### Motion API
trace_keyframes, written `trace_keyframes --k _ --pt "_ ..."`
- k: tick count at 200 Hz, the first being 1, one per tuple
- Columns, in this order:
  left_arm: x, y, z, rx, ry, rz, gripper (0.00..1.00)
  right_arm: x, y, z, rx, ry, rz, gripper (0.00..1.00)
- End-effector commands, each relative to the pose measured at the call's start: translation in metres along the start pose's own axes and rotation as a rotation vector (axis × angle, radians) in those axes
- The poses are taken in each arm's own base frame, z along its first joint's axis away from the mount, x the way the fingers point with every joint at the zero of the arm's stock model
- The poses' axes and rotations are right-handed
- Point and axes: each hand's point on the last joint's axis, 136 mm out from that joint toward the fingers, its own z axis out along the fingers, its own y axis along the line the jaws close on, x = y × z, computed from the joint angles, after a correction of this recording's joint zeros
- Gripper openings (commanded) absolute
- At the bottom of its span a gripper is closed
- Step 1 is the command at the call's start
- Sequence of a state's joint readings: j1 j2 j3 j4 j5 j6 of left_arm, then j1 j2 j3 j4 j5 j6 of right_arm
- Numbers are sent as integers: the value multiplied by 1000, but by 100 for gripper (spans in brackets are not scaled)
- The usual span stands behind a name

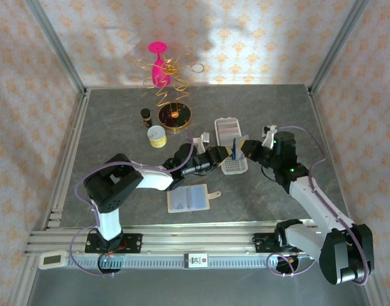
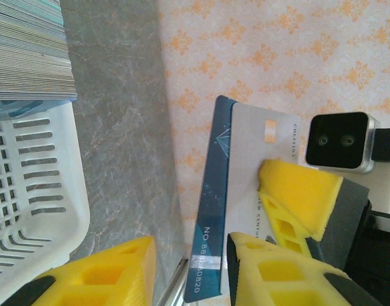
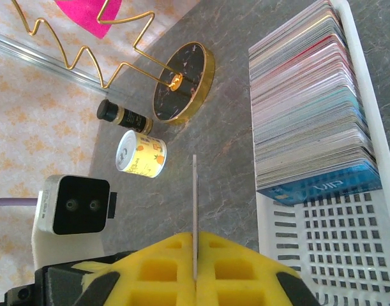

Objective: Put the credit cards into the card holder

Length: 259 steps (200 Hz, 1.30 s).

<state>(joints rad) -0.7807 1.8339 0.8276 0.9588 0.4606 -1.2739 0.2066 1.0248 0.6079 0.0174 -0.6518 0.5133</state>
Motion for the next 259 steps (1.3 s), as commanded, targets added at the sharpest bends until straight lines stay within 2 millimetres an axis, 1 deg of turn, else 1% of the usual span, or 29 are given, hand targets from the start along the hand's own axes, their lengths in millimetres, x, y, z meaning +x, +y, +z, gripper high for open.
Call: trace_keyframes --k 1,16,44,61,89,122,153,173,185,201,223,238,259 --pt "0 -9 2 72 -1 -27 30 -12 18 -5 -65 -43 -7 0" --pt "2 -19 4 117 12 -33 28 -10 18 -5 -73 -41 3 0" --pt "3 -18 4 101 10 -18 27 -12 21 -7 -85 -51 10 0" --pt "5 -21 4 125 21 -32 21 -11 25 -7 -112 -53 26 0" --pt "6 -31 2 170 28 -32 21 -8 25 -8 -128 -51 37 0" --pt "8 -40 1 192 30 -27 21 -10 28 -10 -139 -62 44 0" --pt "9 -41 0 194 34 -28 8 -11 27 -11 -133 -68 48 0" --pt "8 -39 -2 185 23 -28 0 -9 21 -9 -114 -73 61 0" --pt "7 -38 -3 178 18 -29 0 -6 14 -8 -95 -75 72 0" --pt "5 -31 -5 142 4 -25 0 -3 5 -5 -68 -74 84 2" --pt "2 -22 -7 95 -13 -12 0 3 -6 -2 -35 -67 88 8" --pt "1 -15 -8 76 -19 -16 0 7 -15 -1 -9 -63 85 8" --pt "1 -11 -9 65 -19 -19 0 13 -24 2 18 -47 84 9"
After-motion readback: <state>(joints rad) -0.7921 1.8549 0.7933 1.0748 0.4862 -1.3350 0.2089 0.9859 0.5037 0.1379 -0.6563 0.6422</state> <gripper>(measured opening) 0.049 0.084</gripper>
